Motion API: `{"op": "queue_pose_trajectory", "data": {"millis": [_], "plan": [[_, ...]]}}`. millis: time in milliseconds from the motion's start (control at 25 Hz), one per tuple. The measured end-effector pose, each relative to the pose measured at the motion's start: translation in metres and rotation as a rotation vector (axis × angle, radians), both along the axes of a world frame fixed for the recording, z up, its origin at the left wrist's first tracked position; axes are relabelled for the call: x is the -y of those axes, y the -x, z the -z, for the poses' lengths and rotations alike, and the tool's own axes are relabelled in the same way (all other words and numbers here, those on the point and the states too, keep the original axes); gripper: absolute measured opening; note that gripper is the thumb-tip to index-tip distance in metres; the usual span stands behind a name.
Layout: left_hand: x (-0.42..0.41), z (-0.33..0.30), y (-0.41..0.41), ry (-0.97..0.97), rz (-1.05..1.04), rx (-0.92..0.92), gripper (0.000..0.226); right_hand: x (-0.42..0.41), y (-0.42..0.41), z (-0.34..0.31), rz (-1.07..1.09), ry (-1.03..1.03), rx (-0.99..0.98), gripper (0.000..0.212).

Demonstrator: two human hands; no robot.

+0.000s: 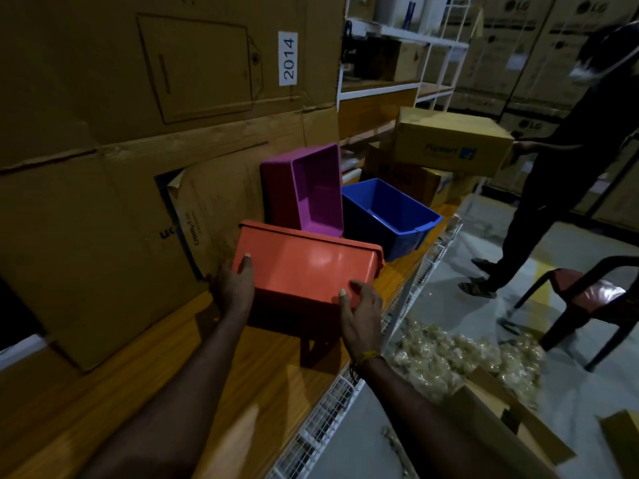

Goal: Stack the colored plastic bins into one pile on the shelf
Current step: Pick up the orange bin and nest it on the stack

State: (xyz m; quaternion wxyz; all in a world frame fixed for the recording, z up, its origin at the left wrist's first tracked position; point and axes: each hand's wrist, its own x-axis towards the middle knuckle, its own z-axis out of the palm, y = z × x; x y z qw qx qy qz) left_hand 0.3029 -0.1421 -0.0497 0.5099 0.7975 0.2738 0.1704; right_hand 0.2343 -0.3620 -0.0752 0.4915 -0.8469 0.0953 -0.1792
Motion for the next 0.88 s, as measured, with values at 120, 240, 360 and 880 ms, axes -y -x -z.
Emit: {"op": "queue_pose_trajectory", "data": {"millis": [120,240,360,880], "plan": [[-0.002,0.006,0.061,0.111,-0.085,0.063,0.052,-0.007,0.041,0.006,0.013,-0.020,0.035,0.033],[-0.008,0.015,0.120,0.177,-0.130,0.012,0.056,-0.017,0.082,0.021,0.014,-0.064,0.049,0.034],[-0.018,0.028,0.174,0.161,-0.183,-0.012,0.062,-0.026,0.123,0.033,-0.038,-0.158,0.032,0.036],[-0.073,0.067,0.349,0.349,-0.323,0.027,0.104,-0.092,0.233,0.044,-0.293,-0.367,-0.118,0.051]]}}
